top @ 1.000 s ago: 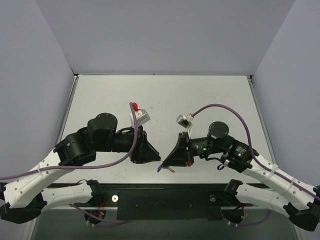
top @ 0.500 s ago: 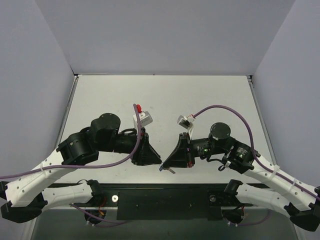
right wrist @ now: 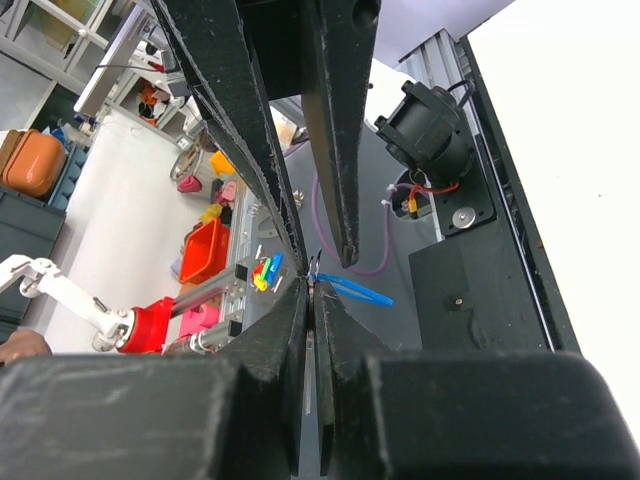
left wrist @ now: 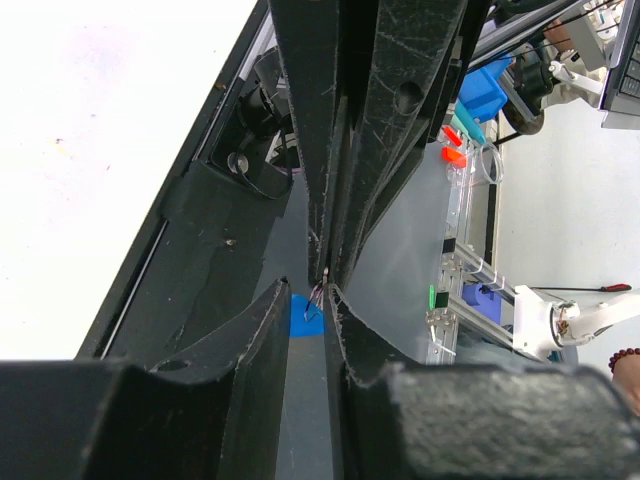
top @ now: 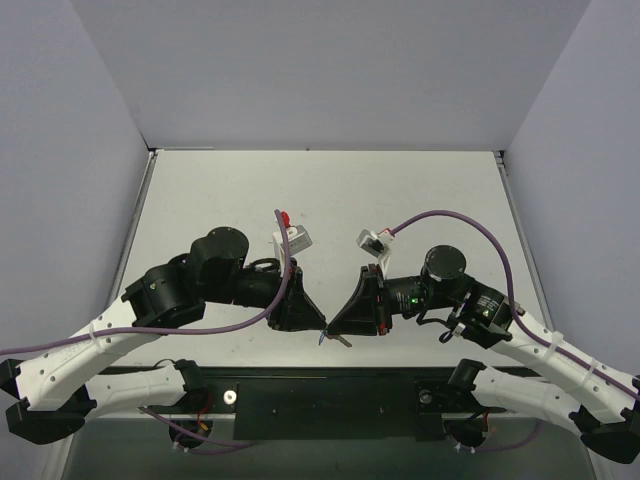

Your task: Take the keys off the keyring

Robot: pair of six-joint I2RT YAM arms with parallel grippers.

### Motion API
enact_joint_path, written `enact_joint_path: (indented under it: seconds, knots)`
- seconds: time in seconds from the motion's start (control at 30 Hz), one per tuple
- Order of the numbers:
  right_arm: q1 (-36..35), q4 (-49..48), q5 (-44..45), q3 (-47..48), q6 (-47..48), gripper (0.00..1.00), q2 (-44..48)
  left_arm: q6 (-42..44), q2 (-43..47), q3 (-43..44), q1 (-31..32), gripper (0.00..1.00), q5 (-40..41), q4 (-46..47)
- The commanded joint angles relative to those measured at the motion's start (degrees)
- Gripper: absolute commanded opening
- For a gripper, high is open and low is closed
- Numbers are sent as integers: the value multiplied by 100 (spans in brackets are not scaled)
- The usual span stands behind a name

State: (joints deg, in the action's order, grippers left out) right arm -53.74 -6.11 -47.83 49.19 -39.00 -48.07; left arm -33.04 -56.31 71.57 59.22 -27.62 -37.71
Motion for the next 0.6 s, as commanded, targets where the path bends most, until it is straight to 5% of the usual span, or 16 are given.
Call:
enact_joint_path:
  seconds: [0.0, 0.13, 0.3, 0.57]
  knots:
    - [-67, -303, -42, 249, 42, 0, 79, -54, -11, 6, 37, 27, -121, 423]
    - [-58, -294, -24, 267, 51, 0, 88, -106, 6, -64, 46, 21, -218, 545]
    - [-58, -137, 221, 249, 226, 0, 167, -422, 208, -362, 63, 0, -552, 1081]
    - [-49, -163, 1099, 187, 270, 0, 334, -959, 648, -829, 177, 0, -34, 1908]
